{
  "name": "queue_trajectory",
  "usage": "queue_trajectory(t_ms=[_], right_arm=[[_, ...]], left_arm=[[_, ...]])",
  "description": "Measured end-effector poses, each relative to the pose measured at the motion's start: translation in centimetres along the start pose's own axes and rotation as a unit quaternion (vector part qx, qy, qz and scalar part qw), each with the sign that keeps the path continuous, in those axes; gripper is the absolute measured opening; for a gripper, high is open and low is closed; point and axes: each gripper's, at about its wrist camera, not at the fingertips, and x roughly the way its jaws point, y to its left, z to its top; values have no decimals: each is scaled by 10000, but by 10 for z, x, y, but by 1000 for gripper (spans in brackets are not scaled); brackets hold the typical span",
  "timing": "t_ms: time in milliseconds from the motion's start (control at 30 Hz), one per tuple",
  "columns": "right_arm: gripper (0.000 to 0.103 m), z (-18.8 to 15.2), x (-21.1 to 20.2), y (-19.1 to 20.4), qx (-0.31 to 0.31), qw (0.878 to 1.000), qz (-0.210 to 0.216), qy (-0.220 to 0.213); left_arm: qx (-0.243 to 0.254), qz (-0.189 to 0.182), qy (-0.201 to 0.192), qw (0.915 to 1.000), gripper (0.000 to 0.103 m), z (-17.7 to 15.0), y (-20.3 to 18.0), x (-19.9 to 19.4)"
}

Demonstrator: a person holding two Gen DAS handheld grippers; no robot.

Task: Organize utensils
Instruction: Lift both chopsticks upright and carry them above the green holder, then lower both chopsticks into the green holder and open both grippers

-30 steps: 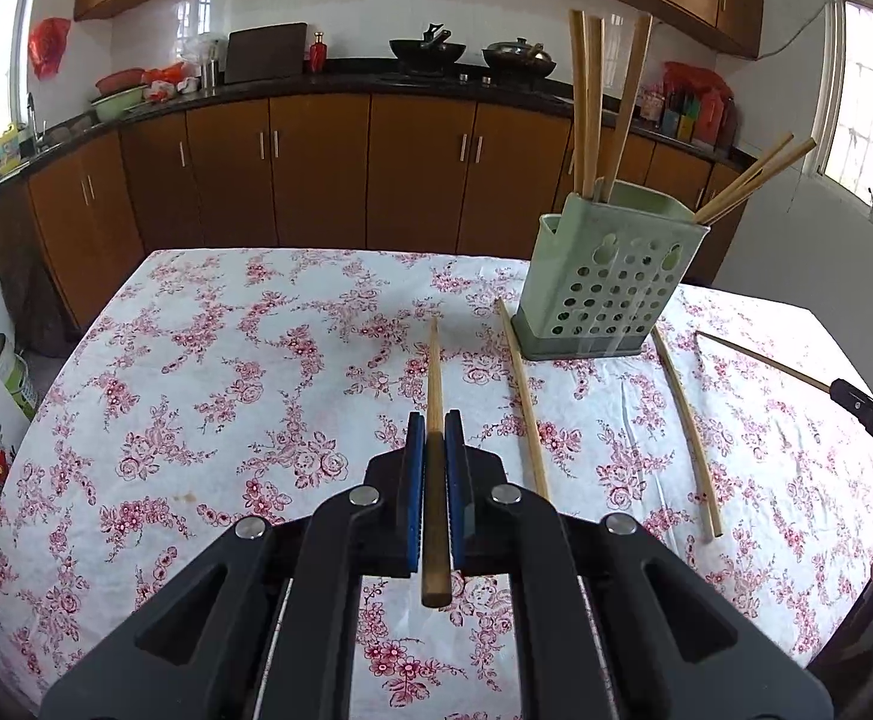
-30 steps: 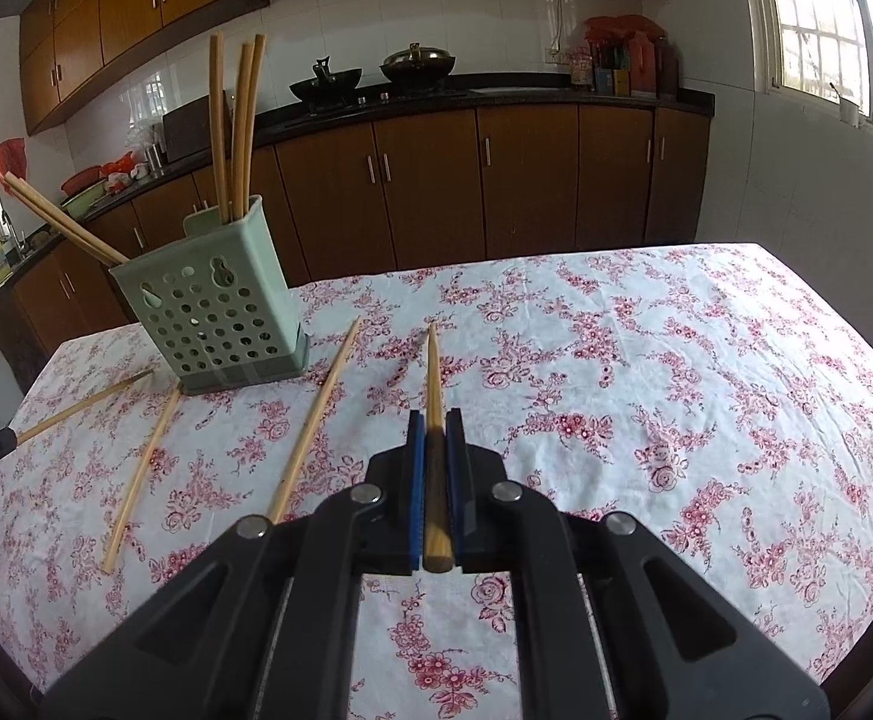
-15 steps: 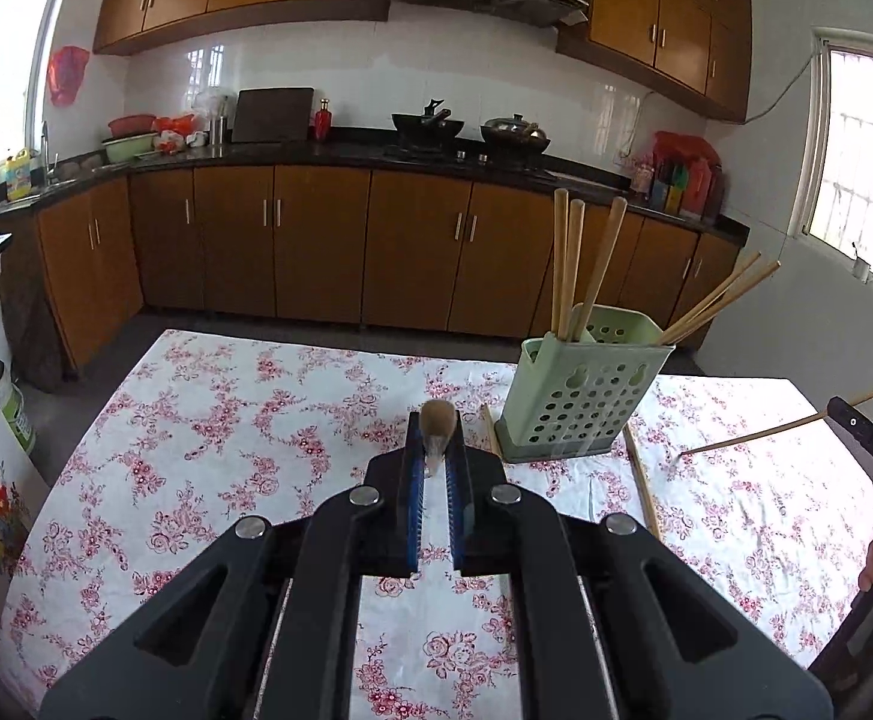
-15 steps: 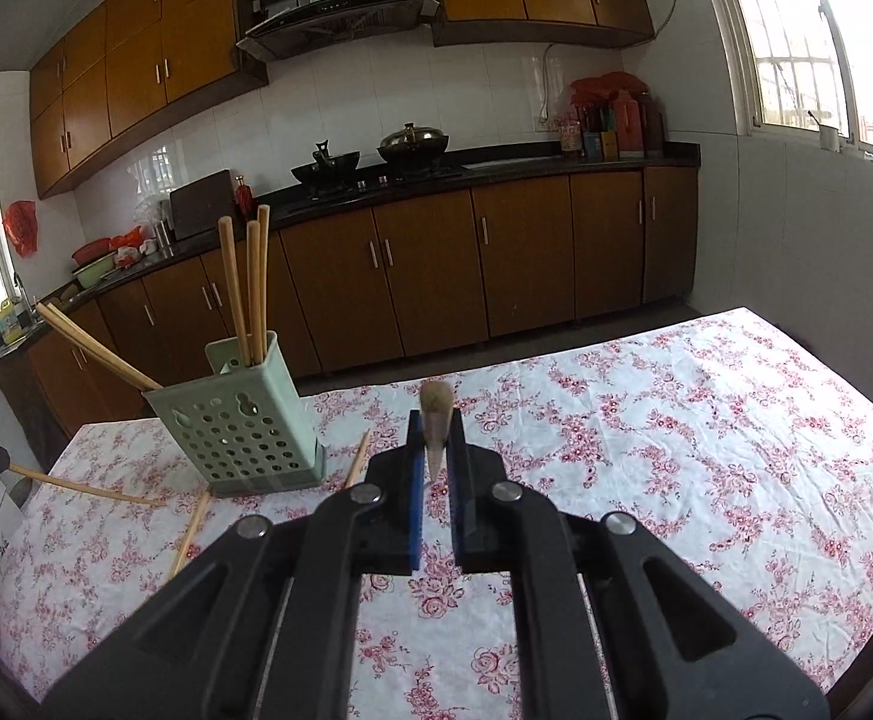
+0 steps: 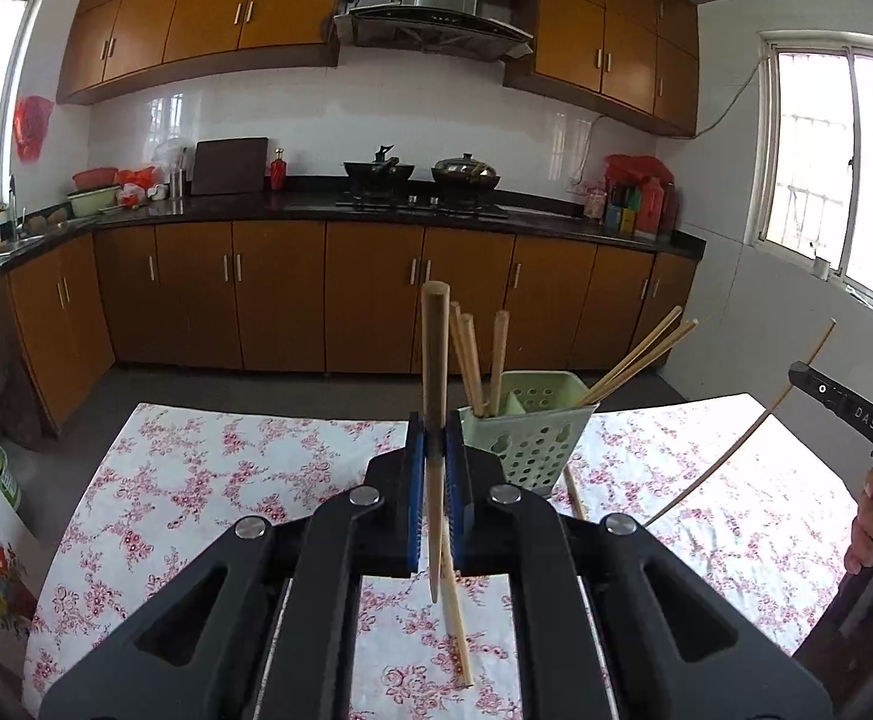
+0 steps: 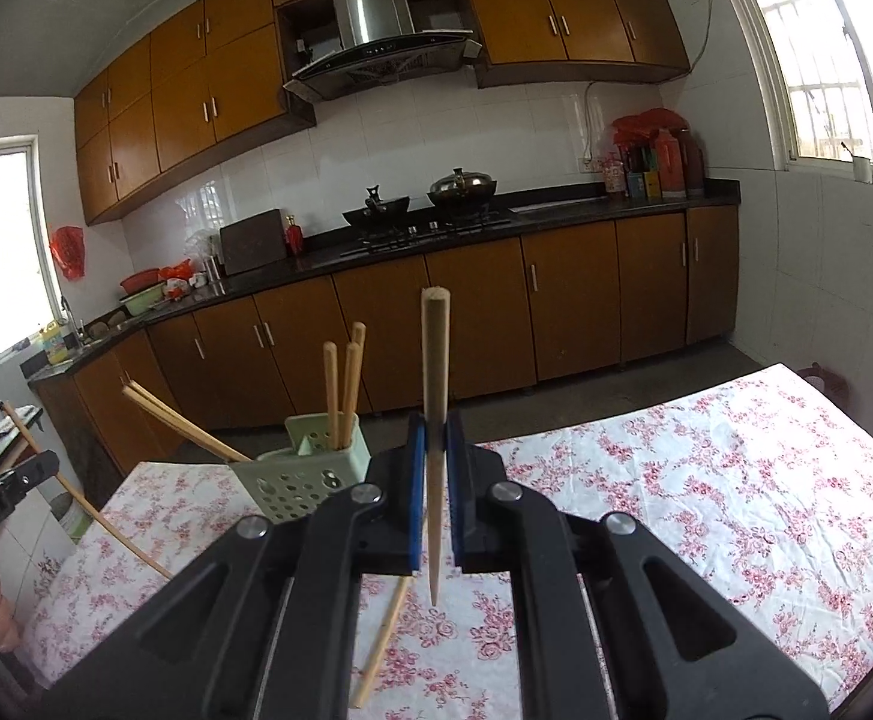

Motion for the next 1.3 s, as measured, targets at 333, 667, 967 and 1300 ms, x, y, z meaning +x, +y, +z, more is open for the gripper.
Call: queue_trajectory(t_ms=[333,667,967,1300], right_arm=[[8,55,-25,27,174,9948,735,-688],[8,71,30,60,-114,9926,616,-1037],[8,62,87,68,-103,9963,572,-634],[21,47,95,72,-245,9973,509,-477]], left_arm=[[-34,-195,-804,9966,7,58,-44,0],[-140,199,-1293,9913,7,86,-50,51],[-467,165,-797,9956,7,67,-32,87],[-426,69,-594,9973,8,63,-28,88]])
